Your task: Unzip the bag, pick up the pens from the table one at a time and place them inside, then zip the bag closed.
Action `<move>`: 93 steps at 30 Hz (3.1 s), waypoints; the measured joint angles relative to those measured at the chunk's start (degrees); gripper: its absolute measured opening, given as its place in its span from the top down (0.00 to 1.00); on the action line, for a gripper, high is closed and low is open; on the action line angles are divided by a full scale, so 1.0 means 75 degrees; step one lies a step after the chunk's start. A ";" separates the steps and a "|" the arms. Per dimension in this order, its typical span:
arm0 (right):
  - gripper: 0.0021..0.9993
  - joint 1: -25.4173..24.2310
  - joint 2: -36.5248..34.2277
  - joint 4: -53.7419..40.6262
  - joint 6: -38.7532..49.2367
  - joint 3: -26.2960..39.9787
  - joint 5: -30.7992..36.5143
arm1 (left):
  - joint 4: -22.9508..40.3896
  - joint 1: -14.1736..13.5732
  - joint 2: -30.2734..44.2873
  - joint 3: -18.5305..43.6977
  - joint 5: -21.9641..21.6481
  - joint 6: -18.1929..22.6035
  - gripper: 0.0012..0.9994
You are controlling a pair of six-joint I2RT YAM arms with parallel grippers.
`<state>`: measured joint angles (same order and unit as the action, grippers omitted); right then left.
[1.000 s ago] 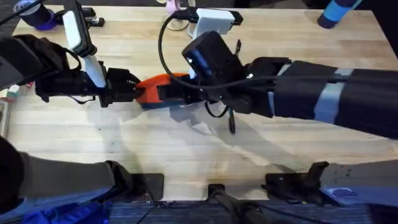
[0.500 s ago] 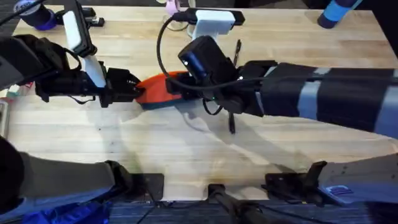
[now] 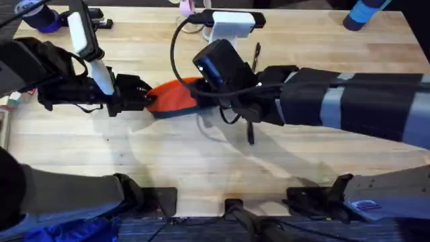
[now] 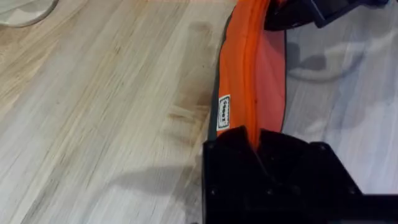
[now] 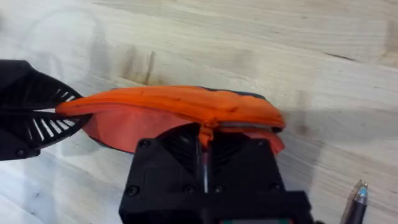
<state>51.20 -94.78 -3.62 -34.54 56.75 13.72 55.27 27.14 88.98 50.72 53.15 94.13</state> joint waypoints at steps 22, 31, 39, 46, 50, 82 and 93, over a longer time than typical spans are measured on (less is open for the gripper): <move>0.97 0.0012 0.0361 0.1065 0.0749 -0.0131 -0.1027 | 0.0000 0.0102 -0.0002 0.0003 -0.0125 0.0000 0.96; 0.97 0.0011 0.0050 0.1589 0.0898 -0.0134 -0.2097 | 0.0061 0.0085 0.0000 0.0003 -0.0106 -0.0002 0.96; 0.97 0.0028 -0.0095 0.2093 0.0901 -0.0134 -0.2462 | 0.0053 0.0085 0.0001 0.0003 -0.0105 0.0000 0.96; 0.97 0.0223 -0.0290 0.2506 0.0994 -0.0134 -0.2526 | 0.0071 0.0087 -0.0001 0.0003 -0.0108 0.0000 0.96; 0.97 0.0280 -0.0461 0.2919 0.1056 -0.0134 -0.2641 | 0.0082 0.0087 0.0001 0.0003 -0.0107 0.0000 0.96; 0.97 0.0612 -0.1580 0.2832 0.1469 0.1156 -0.2986 | -0.0026 0.0248 0.0001 0.0087 -0.0300 0.0038 0.96; 0.06 0.0325 -0.0956 0.1591 0.1967 0.1473 -0.3675 | -0.0011 0.0160 -0.0002 0.0087 -0.0254 0.0055 0.96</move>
<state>53.64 -101.95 8.32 -19.79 67.80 -13.84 55.18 28.34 88.97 51.37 51.24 94.54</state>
